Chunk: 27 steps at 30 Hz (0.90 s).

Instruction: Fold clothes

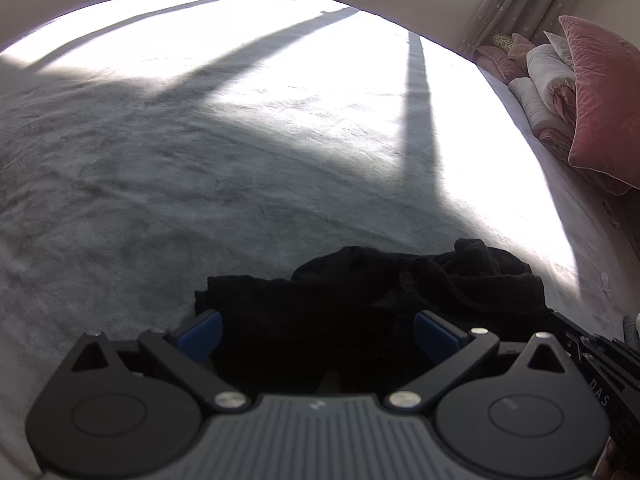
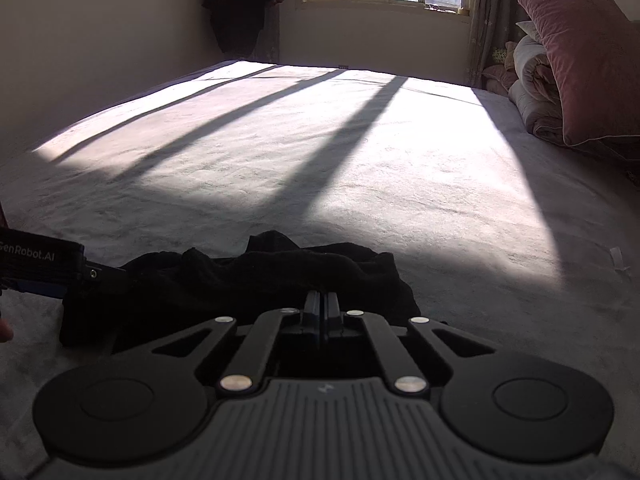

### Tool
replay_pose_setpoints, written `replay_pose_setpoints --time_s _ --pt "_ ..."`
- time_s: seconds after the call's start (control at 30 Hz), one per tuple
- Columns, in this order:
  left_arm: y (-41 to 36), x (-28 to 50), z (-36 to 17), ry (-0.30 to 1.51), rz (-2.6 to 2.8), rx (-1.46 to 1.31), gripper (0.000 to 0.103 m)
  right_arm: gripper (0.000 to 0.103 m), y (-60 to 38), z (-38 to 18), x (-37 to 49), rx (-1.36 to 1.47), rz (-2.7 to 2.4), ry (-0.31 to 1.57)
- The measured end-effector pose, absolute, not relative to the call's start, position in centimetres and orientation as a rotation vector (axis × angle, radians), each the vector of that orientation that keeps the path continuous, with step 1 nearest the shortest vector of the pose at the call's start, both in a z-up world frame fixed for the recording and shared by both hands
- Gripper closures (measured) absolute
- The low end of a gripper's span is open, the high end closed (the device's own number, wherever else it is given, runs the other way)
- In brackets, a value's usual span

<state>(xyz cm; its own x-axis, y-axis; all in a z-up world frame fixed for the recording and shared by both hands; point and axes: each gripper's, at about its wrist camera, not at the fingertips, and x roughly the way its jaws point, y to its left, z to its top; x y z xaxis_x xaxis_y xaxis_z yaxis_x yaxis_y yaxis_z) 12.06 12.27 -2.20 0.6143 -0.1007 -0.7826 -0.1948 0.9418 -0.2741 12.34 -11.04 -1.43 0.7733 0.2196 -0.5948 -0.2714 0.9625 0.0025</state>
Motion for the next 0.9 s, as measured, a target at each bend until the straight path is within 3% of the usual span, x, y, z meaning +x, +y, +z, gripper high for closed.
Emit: replay_pose_setpoints --time_s 0.47,0.9 --pt "12.4 12.0 -2.7 0.917 0.101 -0.296 0.002 0.103 -20.1 0.8 12.1 0.007 0.038 0.568" --pt "10.8 13.1 -3.5 0.944 0.090 -0.249 0.016 0.103 -26.5 0.1 12.2 0.023 -0.144 0.581"
